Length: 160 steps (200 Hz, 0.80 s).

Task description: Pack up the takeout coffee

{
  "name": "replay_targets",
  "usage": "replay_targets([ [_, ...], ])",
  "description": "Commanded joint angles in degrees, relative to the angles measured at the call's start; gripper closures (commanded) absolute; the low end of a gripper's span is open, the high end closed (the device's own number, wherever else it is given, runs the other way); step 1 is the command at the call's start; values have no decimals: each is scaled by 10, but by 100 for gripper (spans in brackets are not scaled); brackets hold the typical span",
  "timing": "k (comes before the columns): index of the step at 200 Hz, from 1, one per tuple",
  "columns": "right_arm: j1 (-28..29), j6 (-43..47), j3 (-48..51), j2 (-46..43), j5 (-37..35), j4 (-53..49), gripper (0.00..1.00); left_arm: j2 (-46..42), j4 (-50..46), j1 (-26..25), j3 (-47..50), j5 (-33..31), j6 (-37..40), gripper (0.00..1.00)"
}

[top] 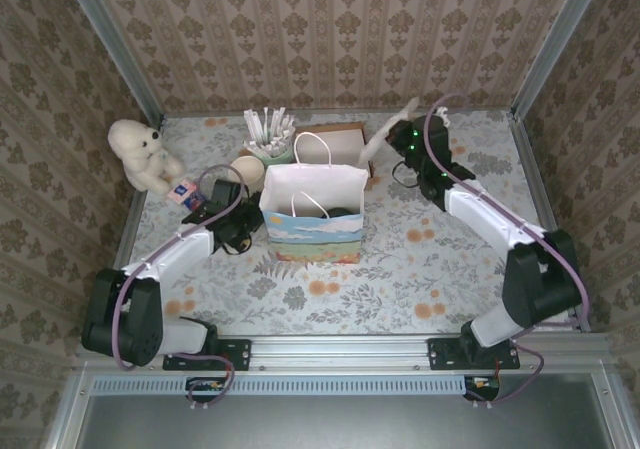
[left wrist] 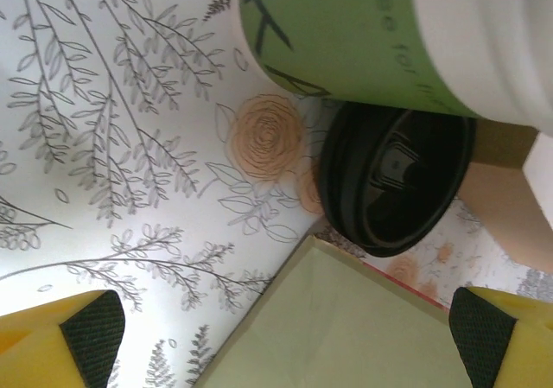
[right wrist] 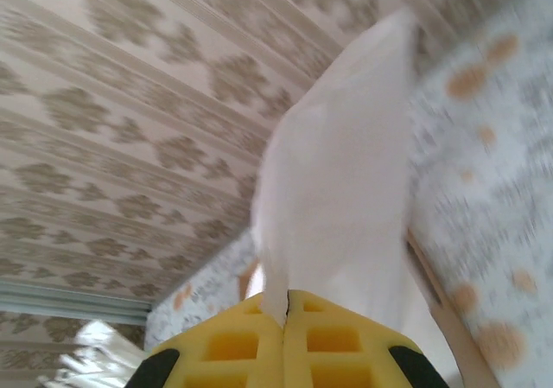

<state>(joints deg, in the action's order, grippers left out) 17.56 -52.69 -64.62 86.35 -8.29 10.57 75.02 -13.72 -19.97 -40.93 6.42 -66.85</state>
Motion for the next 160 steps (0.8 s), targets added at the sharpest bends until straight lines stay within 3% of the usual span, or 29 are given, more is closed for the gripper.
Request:
replay_targets([
  [1, -12, 125, -6, -47, 36, 11, 100, -29, 18, -7, -11, -23, -20, 0],
  [33, -15, 217, -17, -100, 53, -34, 100, -72, -3, 2, -7, -88, -6, 0],
  [72, -13, 253, -17, -153, 99, -69, 100, -124, -5, 41, -5, -89, 34, 0],
  [126, -3, 326, -14, -259, 128, -183, 100, -232, 5, 84, -13, -129, 172, 0],
  [160, -1, 315, -10, -327, 140, -227, 100, -257, 22, 94, -40, -147, 240, 0],
])
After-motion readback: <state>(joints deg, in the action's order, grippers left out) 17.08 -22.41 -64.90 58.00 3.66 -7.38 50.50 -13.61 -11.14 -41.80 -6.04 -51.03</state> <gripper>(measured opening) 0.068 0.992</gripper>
